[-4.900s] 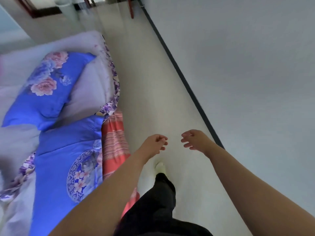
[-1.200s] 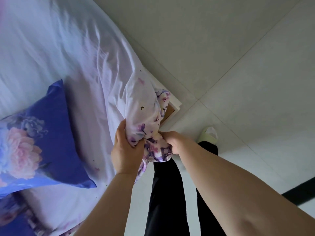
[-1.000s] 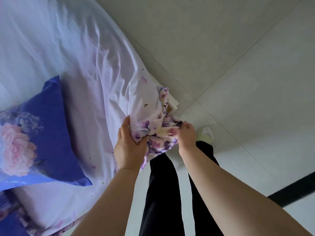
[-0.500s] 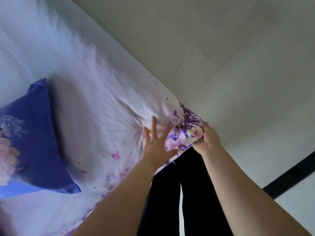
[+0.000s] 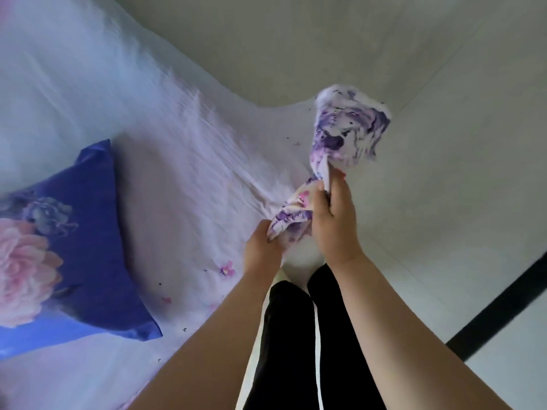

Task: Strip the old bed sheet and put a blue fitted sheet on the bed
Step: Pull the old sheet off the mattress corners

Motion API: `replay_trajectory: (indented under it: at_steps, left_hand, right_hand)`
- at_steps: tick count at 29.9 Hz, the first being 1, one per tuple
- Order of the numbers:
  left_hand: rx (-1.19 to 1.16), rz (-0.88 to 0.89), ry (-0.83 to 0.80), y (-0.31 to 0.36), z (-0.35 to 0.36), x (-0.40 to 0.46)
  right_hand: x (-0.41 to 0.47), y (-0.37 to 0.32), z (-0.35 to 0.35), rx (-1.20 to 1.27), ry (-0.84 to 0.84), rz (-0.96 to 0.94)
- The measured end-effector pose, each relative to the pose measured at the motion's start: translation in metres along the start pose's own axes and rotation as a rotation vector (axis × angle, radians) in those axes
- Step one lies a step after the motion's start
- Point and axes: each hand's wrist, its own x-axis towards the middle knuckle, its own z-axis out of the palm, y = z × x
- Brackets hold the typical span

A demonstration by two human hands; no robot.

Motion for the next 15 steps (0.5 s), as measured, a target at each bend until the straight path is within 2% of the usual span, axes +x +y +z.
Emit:
replay_trajectory:
  at_steps: [2, 5, 7, 9, 15]
  left_hand:
    - [-0.034, -0.020, 0.123, 0.003, -0.025, 0.006]
    - [0.084, -0.043, 0.065, 0.003, -0.066, 0.014]
    - [0.319, -0.015, -0.021, 0.000, -0.095, 0.015]
    - [0.453, 0.022, -0.002, 0.000, -0.120, 0.012]
    - [0.202, 0.083, 0.140, 0.024, -0.158, -0.006]
  right_hand:
    - [-0.005, -0.009, 0.015, -0.044, -0.133, -0.142]
    - [-0.022, -0.033, 0.038, -0.034, -0.223, -0.275]
    - [-0.036, -0.050, 0.048, 0.025, -0.250, -0.222]
    - [-0.046, -0.063, 0.053, 0.114, -0.260, -0.112]
    - [-0.050, -0.103, 0.051, 0.288, -0.195, 0.098]
